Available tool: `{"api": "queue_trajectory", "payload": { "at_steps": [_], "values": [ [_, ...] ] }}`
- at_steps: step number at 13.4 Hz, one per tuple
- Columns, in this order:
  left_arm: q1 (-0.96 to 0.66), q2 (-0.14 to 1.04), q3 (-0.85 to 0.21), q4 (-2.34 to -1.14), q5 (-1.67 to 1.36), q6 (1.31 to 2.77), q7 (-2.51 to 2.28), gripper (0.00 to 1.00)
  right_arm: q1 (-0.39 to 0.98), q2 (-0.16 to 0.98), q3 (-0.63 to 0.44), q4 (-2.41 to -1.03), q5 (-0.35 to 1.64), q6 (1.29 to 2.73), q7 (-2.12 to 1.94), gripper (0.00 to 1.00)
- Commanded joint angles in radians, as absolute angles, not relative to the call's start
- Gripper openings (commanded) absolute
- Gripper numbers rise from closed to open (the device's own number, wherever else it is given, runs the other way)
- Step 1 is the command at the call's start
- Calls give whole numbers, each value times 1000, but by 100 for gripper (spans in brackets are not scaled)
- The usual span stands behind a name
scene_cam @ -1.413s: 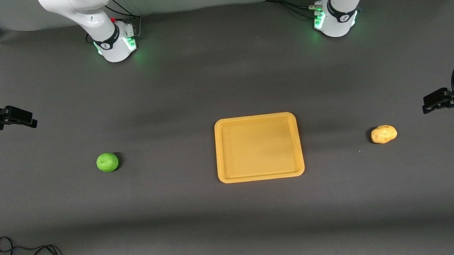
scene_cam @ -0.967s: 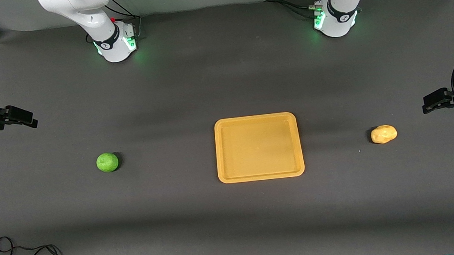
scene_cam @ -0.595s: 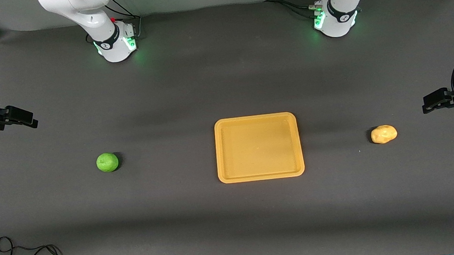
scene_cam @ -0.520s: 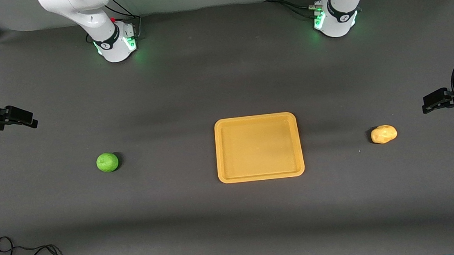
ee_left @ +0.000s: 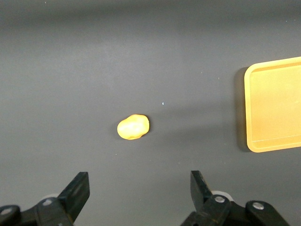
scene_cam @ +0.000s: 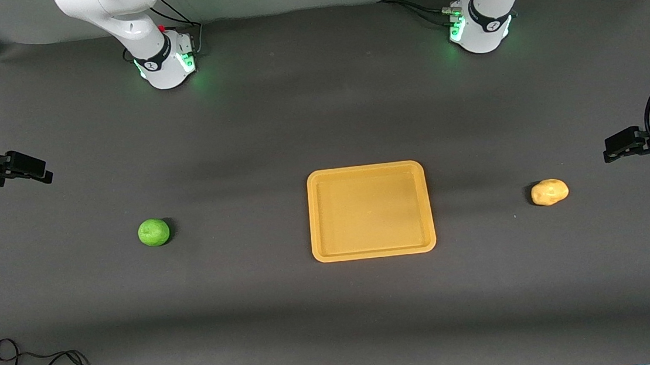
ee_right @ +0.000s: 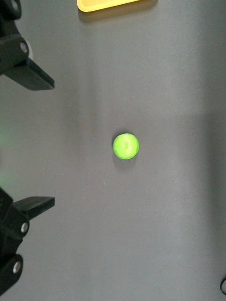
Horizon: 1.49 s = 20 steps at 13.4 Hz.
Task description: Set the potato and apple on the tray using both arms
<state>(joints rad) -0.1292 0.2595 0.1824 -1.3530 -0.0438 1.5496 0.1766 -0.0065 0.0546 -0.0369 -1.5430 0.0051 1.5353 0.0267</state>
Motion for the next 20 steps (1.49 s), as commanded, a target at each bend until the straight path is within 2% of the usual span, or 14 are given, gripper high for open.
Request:
{"api": "queue_trajectory", "payload": {
  "at_steps": [1,7,12,16,18,20],
  "values": [
    [-140,300,198,-1348,-46,1560,192,96,5,60,-48,-1520,15,1532,11,100],
    [-109,420,195,-1388,-58,1748,281,96,5,49,-49,-1529,15,1531,14,100],
    [-104,463,192,-1538,-64,1994,307,95,6,55,-49,-1534,15,1531,14,100],
    [-106,541,189,-1592,-128,2140,350,95,5,57,-49,-1534,15,1531,14,100],
    [-106,545,189,-1685,-138,2285,351,94,5,57,-49,-1534,15,1531,14,100],
    [-104,545,189,-1744,-141,2356,379,94,5,57,-49,-1537,15,1531,14,100]
  ]
}}
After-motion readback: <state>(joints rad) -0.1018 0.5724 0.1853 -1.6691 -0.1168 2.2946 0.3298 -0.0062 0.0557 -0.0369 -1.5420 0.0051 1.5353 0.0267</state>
